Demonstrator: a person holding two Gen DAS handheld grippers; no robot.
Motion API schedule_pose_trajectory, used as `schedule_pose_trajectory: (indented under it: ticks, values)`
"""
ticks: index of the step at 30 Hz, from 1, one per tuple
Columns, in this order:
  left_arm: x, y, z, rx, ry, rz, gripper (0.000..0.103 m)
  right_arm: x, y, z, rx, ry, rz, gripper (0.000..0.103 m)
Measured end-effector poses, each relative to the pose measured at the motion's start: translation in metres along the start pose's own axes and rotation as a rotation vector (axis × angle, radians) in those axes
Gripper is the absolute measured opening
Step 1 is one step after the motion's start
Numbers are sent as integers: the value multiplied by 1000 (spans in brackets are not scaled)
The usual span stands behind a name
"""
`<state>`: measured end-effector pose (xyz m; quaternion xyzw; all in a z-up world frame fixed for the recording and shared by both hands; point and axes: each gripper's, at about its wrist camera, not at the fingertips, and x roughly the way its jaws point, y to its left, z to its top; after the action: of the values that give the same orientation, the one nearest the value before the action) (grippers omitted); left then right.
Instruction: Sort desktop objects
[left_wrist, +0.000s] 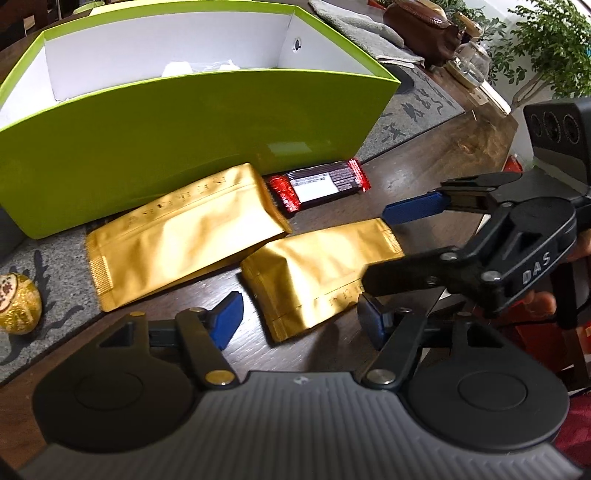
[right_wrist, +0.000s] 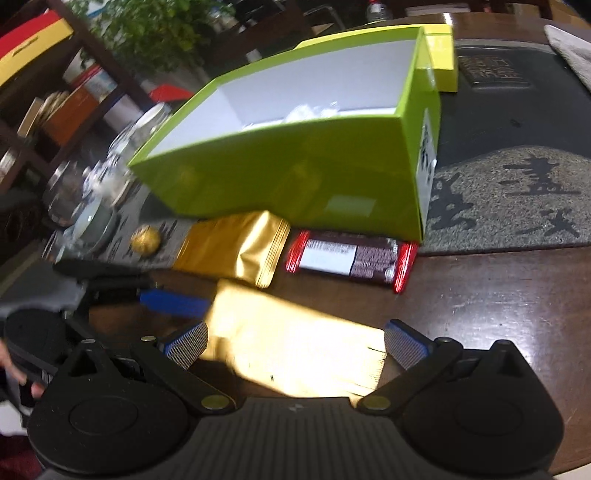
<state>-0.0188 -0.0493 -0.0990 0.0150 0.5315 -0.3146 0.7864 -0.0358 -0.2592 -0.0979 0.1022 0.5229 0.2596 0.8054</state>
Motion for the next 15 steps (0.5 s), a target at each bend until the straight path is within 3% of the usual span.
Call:
schedule_pose_trajectory:
  ticks: [15]
  values:
    - [1, 5, 4, -24, 6, -31, 66, -1, 37, -7, -491, 79, -70, 101]
